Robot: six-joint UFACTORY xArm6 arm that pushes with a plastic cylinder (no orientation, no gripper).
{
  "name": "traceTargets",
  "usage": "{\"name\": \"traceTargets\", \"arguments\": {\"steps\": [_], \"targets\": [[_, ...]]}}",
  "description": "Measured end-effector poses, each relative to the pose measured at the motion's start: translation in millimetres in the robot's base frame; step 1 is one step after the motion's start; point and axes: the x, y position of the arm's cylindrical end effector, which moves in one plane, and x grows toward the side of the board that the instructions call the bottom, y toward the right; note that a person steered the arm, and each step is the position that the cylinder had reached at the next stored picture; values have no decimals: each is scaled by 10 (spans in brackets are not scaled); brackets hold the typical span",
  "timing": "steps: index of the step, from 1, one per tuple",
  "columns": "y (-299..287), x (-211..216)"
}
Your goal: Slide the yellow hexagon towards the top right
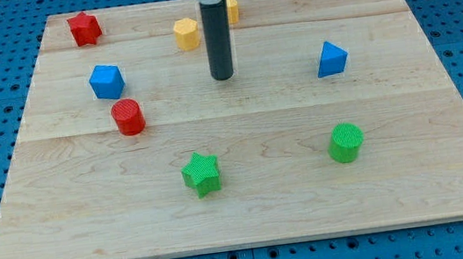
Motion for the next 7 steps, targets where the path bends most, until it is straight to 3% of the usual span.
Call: {"name": "traceTargets", "arguments": {"steps": [1,2,7], "targets": [[-457,418],[-821,348],[-985,-911]]}}
